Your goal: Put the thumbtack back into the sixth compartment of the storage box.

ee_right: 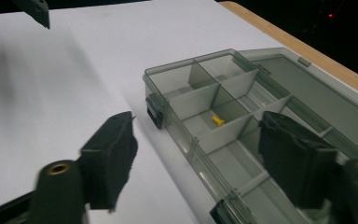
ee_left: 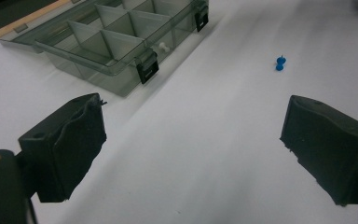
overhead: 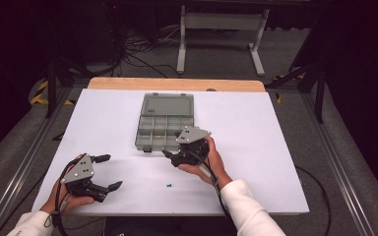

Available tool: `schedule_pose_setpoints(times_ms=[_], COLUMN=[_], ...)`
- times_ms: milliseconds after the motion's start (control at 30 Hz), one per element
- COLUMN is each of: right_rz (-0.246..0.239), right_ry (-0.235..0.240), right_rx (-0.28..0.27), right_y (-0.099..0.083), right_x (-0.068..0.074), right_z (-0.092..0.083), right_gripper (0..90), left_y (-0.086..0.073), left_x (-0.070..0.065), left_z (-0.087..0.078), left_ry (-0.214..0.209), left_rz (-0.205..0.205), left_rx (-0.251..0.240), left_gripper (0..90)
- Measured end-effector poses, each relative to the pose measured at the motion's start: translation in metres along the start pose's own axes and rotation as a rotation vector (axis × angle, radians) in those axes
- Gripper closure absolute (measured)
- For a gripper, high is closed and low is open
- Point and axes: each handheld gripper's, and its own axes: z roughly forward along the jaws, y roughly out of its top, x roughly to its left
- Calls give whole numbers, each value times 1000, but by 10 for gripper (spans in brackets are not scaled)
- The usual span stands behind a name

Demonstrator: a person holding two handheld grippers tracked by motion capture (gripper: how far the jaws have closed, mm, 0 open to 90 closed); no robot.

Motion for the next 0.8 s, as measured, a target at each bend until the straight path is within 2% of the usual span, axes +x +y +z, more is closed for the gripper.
schedule_pose_setpoints(times_ms=[100,267,800], right_rz=[14,-5,-25], right_ry=[-13,-37,-34], right_rx=[-3,-3,-2], right_y=[-2,-2,-12], right_x=[-1,-2,3], right_z=[-4,-10,-32], right_gripper=[197,145,121], left_y=[0,0,1], left_x=[0,0,-1], left_z=[0,-1,-1], left_ry=[1,3,3], left_rz=[0,1,6], left_rx=[1,-1,-1], left_gripper=[69,69,67])
